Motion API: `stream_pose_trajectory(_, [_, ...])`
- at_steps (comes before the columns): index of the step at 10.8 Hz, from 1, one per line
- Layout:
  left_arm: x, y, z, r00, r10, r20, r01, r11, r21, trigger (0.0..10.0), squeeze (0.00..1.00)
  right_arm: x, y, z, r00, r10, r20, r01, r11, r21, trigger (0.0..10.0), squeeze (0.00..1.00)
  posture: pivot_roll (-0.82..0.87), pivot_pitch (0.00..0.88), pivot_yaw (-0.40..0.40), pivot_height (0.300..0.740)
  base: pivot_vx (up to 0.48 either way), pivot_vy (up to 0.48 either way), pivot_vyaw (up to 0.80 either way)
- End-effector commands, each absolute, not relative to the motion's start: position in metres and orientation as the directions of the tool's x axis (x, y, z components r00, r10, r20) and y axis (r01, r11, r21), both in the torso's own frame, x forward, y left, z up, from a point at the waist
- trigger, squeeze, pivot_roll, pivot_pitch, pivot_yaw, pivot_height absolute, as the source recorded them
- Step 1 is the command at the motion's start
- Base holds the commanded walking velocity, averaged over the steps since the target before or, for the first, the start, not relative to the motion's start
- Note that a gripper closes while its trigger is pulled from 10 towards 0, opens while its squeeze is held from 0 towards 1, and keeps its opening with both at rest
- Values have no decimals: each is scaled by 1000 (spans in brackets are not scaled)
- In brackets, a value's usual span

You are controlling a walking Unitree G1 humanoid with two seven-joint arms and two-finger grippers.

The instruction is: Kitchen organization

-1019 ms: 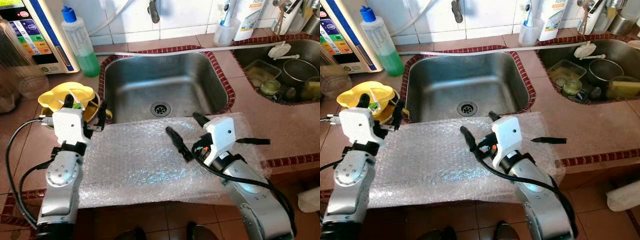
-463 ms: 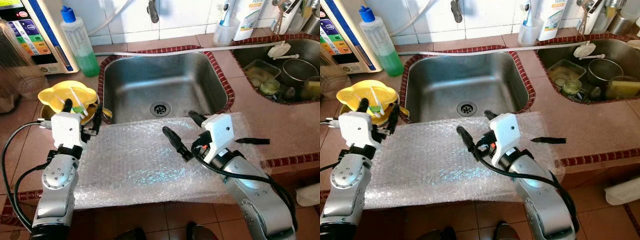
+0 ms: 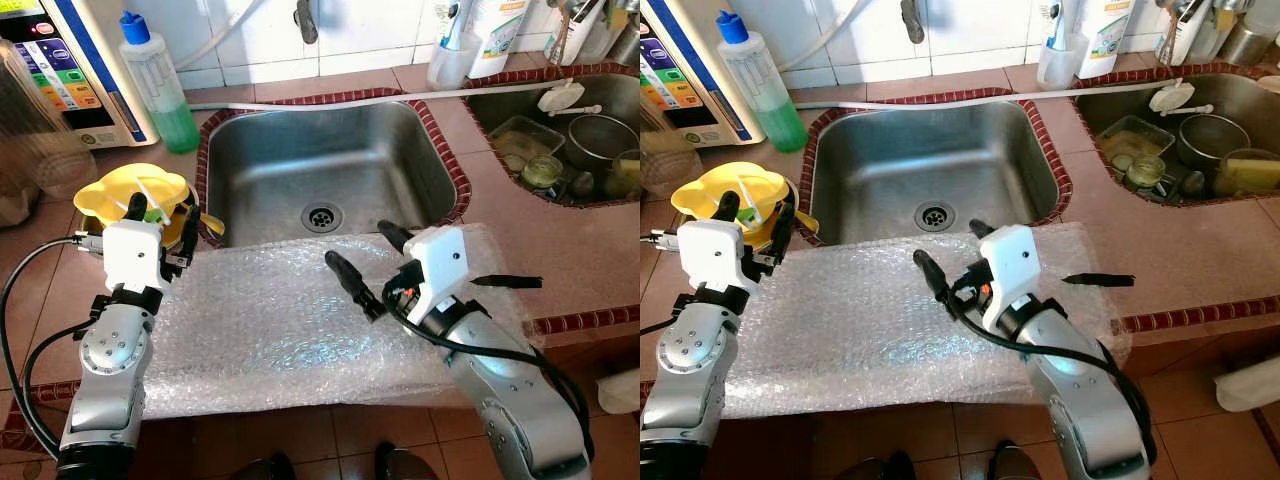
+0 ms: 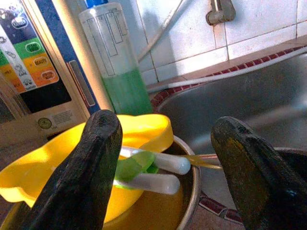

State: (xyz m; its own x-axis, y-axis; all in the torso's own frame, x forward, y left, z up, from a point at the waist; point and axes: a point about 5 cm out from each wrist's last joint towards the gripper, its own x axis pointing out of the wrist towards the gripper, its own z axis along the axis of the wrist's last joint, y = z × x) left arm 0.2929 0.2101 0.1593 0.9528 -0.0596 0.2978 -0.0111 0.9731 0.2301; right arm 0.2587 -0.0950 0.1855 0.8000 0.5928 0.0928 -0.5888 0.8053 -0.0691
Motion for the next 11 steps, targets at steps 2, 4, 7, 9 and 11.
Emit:
stream_pose_trajectory(2, [288, 214, 165, 949, -42, 313, -35, 971, 236, 10000, 0, 255, -90, 193, 760, 641, 108, -639, 767, -52, 10000, 0, -215, 221, 92, 740, 0, 0, 0])
stream_pose_trajectory(4, [285, 217, 167, 943, -21, 333, -47, 980, 195, 10000, 1000, 254, -88, 196, 730, 675, 107, -676, 737, -29, 10000, 0, -209, 220, 84, 740, 0, 0, 0])
stream_pose_trajectory(7, [282, 216, 174, 938, -25, 345, -47, 979, 197, 10000, 1000, 254, -83, 199, 692, 714, 103, -716, 698, -25, 10000, 0, -196, 209, 83, 740, 0, 0, 0])
stream_pose_trajectory(9, [278, 213, 169, 940, -105, 325, 31, 974, 226, 10000, 0, 252, -79, 200, 658, 747, 94, -749, 662, -17, 10000, 0, -190, 204, 84, 740, 0, 0, 0])
stream_pose_trajectory(11, [274, 212, 166, 941, -154, 300, 72, 961, 267, 10000, 0, 248, -75, 199, 623, 778, 83, -780, 626, -11, 10000, 0, -181, 201, 79, 740, 0, 0, 0])
